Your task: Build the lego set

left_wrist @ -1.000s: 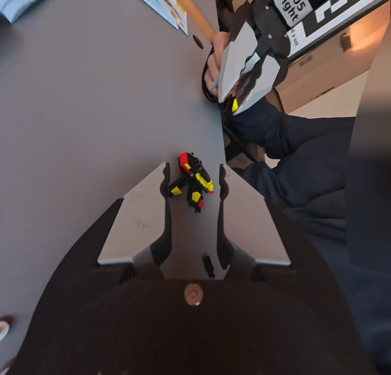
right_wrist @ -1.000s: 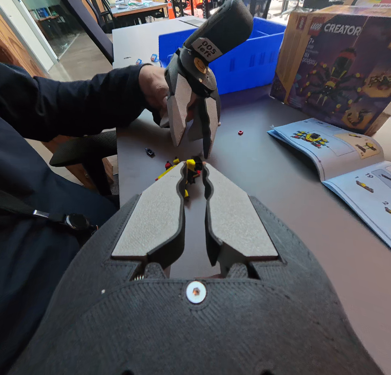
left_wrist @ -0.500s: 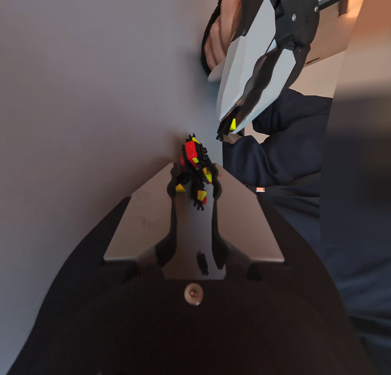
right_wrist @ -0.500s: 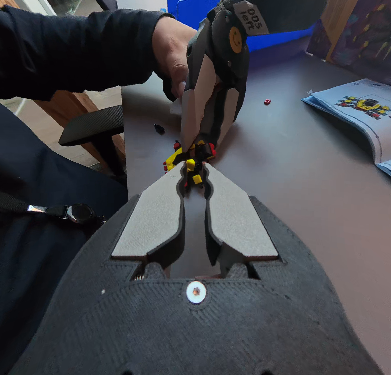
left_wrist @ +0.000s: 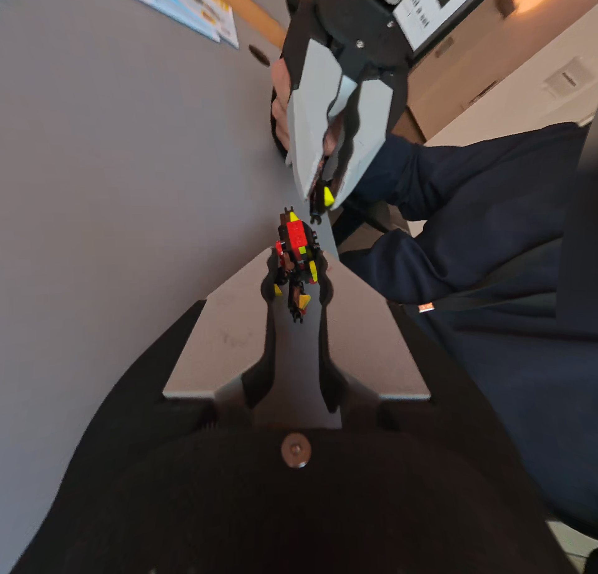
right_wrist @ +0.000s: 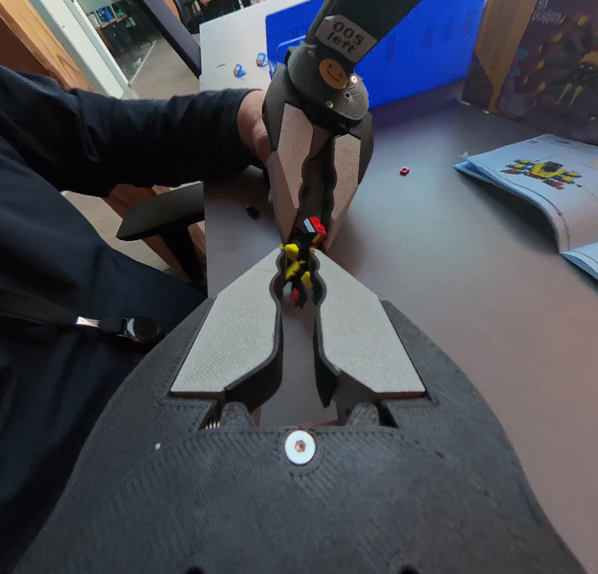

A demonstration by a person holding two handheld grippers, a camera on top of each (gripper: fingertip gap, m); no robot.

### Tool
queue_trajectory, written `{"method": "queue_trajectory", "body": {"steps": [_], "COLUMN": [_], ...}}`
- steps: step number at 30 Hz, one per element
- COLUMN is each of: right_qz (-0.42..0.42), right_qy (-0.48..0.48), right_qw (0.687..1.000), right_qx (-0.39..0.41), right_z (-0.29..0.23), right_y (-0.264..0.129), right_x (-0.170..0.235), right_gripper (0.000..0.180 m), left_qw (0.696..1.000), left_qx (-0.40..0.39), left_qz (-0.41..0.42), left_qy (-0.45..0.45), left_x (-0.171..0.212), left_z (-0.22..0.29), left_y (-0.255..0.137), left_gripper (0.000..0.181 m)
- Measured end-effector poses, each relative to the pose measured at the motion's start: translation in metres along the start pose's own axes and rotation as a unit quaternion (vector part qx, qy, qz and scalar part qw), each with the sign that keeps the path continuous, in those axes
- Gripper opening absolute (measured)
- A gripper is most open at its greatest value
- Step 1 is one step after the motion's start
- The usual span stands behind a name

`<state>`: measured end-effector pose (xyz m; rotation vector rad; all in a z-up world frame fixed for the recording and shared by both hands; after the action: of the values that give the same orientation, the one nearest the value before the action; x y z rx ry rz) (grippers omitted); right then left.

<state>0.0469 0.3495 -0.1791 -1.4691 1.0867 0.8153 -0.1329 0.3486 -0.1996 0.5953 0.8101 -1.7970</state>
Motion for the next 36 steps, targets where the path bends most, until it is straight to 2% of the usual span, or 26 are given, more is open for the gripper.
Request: {"method": "queue_trajectory", "body": {"steps": [3,9,12,24,36], "right_qz": [0.009,-0.016,-0.027,0.022,0.039], "right_qy": [0.002,0.008,-0.007,0.020,0.025], "right_qw": [1.000,1.000,1.000,0.999,0.998], "right_qx": [0.011,0.004,0.002,-0.041,-0.045], "right_z": [0.004,0.003,0.000,0.001,0.001], "right_y": [-0.012,-0.016,-0.014,-0.018,-0.019], "right_x": [-0.007,-0.018,-0.021,-0.024,-0.026], "right_gripper": [0.010,0.011,0.011,0.011,0.010], "left_qw": [0.998,0.984,0.975,0.953,0.950], "left_qx": [0.010,-0.048,-0.052,-0.077,-0.084], "left_qz": [0.034,0.019,0.025,0.046,0.051], "left_qy": [0.042,0.171,0.216,0.290,0.295], "left_x": [-0.003,-0.007,-0.010,-0.012,-0.013], "left_z": [0.008,0.025,0.034,0.046,0.048], "left_y": [-0.006,-0.001,0.002,0.002,0.002], "left_gripper": [0.021,0.021,0.021,0.021,0.020]}}
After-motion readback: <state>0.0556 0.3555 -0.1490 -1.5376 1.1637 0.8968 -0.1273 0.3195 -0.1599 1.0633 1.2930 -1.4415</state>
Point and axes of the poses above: each gripper's, where its closed fingertips meet, y out along the fingers, x out of its underside, z = x × y across the jaws, the point moved 9 cm from there along -y, back along the fingers, and after that the axes turned 7 degrees about x, right-handed, at the moved point
